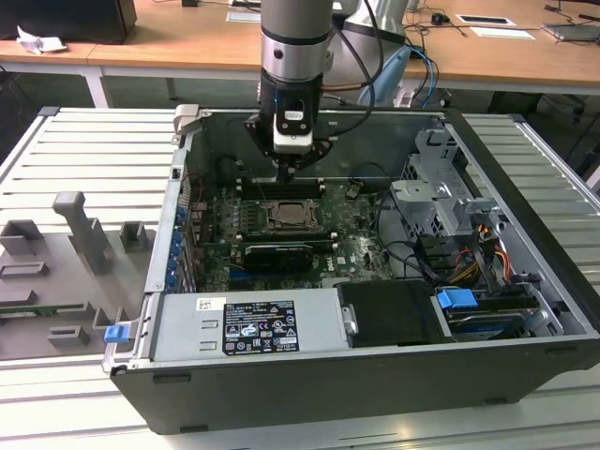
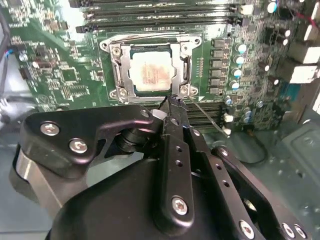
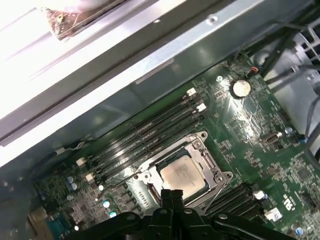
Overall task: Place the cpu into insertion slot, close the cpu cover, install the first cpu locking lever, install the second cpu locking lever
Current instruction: 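Install the first cpu locking lever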
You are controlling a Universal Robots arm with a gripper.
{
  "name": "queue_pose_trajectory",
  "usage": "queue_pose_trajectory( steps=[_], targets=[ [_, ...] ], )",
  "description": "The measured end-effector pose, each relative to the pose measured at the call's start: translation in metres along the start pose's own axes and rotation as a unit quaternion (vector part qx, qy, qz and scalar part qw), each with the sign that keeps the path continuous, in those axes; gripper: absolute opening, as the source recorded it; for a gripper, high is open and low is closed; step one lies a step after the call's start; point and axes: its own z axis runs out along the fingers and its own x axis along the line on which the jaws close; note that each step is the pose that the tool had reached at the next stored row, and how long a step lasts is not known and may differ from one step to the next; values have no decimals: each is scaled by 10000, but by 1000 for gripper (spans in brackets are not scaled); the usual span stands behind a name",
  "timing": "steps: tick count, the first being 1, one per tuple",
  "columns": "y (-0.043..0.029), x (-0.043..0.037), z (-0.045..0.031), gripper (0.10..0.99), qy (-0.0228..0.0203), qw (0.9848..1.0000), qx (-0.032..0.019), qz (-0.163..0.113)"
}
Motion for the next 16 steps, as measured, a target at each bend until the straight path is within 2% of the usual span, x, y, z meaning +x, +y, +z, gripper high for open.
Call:
queue_pose_trajectory(
  steps=[3,5,8,11,16],
  targets=[
    [0,0,0,106,10,9998,7,-212],
    [0,0,0,106,21,9990,15,-446],
    [0,0,0,106,31,9979,21,-641],
    [0,0,0,106,39,9966,27,-817],
    [0,0,0,106,55,9936,38,-1130]
  ],
)
